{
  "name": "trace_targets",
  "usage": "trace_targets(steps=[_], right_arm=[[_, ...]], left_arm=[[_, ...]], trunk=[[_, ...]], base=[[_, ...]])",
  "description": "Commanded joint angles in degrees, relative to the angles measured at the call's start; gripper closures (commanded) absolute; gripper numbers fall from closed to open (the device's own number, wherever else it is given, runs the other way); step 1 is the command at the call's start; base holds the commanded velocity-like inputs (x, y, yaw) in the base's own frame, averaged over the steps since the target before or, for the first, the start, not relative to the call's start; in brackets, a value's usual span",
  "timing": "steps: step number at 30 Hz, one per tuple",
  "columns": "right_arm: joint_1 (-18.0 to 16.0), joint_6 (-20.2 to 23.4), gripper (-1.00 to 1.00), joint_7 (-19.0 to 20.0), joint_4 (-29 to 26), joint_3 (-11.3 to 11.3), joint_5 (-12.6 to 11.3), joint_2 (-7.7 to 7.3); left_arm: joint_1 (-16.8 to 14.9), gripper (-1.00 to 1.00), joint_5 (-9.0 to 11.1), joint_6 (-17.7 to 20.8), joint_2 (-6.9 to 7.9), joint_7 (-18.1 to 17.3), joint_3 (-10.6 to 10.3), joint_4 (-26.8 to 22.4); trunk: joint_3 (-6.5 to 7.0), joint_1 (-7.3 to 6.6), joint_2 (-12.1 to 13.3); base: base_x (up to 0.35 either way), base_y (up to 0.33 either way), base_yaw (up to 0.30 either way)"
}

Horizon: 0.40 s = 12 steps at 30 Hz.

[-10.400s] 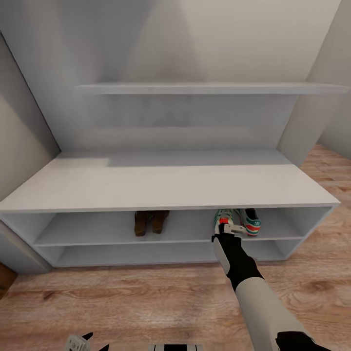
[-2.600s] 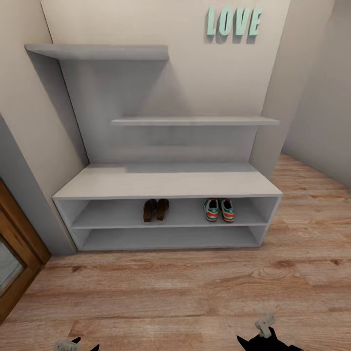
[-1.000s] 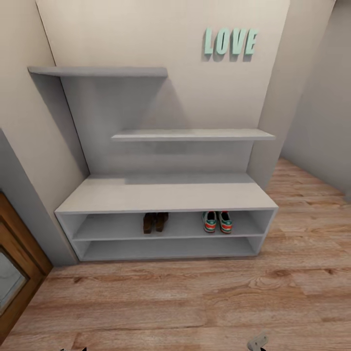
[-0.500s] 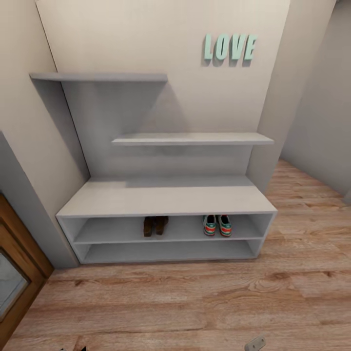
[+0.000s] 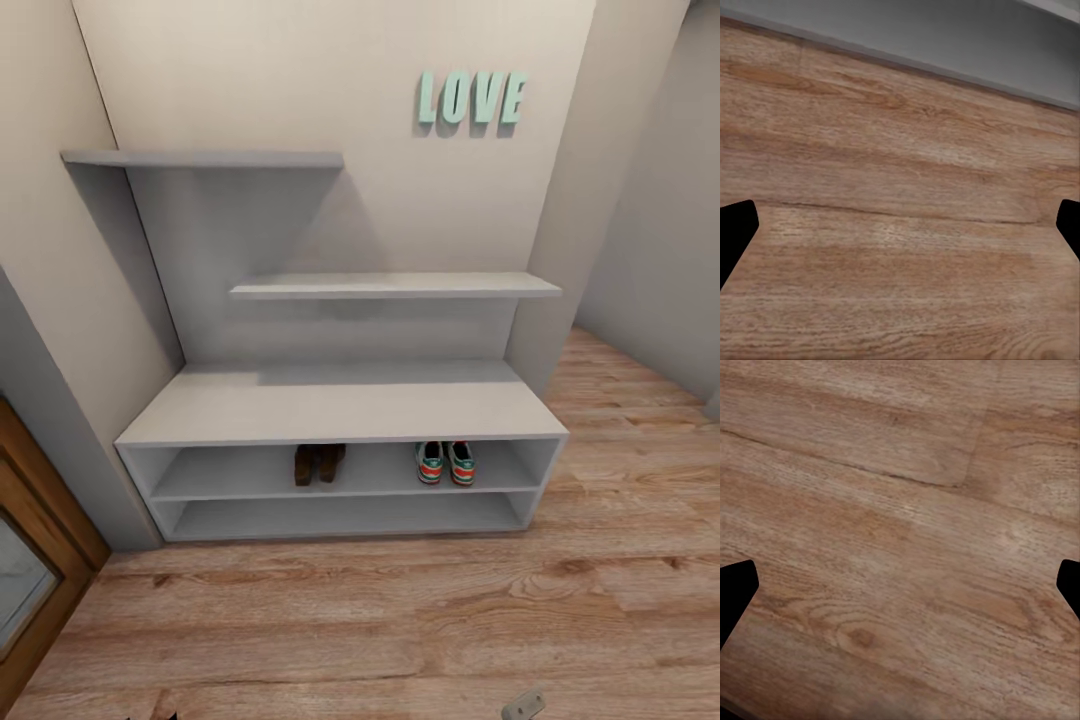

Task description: Pick up the two gym shoes and the two sandals from the corridor floor and place them onto the hallstand (shoe rack) in the corridor, making sure they are on the rack and not on the floor. Arrange them so the two gym shoes are next to each other and the two sandals are next to each other.

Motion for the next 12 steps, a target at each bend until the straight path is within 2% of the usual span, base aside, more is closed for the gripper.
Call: trace_targets(steps=[1,12], right_arm=[[-0.03,-0.21,-1.00,0.10,0.03,-0.31,0.46,-0.02],[-0.03,-0.21,-1.00,0.10,0.03,-0.31,0.46,-0.01]], left_arm=[[-0.08,-1.00,-0.59,-0.30,-0.03,-0.27,0.48,0.07],[-0.08,-1.00,0.26,-0.30,0.00,-0.27,0.52,0.29]], trunk=[[-0.05,-0.01,-0.02],[-0.05,-0.01,-0.02]], base=[[0.000,0.000,0.000],[0.000,0.000,0.000]])
